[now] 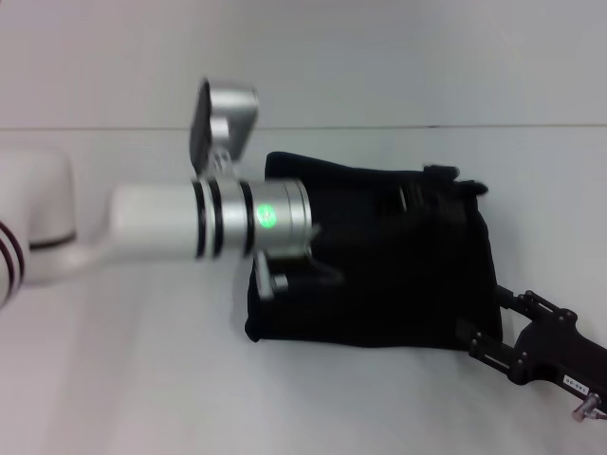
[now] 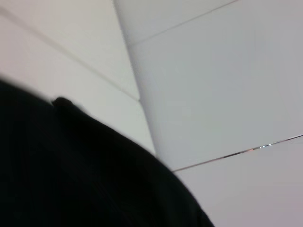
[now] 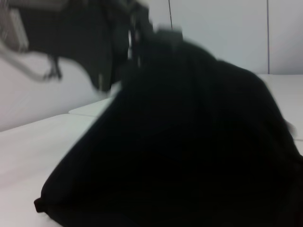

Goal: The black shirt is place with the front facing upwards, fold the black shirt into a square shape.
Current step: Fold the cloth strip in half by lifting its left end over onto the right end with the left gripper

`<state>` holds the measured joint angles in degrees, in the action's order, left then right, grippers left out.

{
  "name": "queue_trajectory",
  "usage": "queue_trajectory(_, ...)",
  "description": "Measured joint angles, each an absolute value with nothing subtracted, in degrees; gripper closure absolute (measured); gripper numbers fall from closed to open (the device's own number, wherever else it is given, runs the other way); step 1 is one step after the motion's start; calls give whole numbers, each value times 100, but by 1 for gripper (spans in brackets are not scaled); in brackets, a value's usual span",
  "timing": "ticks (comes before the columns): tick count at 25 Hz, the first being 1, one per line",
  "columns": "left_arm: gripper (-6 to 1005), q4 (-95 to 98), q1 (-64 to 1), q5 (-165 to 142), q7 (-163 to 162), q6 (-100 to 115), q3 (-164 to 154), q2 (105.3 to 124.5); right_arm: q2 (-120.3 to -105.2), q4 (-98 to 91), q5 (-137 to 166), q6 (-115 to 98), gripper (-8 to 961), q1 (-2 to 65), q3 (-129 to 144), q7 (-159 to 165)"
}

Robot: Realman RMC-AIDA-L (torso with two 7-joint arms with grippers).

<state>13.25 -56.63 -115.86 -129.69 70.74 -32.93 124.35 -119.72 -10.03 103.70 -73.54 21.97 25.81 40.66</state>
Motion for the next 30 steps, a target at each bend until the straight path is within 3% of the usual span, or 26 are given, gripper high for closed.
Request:
queue_trajectory(9,956,700,-5558,-11508,-12388,6840,-3206,12454,-12013,-950,10355,-6966,174,2439,2380,4071)
queue_trajectory(22,954,720,-5512,-11504,-12300,6906,-3234,12440,-12034,-729,10177,-5385,175,3803,1930,4038)
queue_trajectory(30,953,786,-5482,-11540,-12282,6857,-3289,12429,-12028,-769,9418,-5186,176,4137,1922,4026)
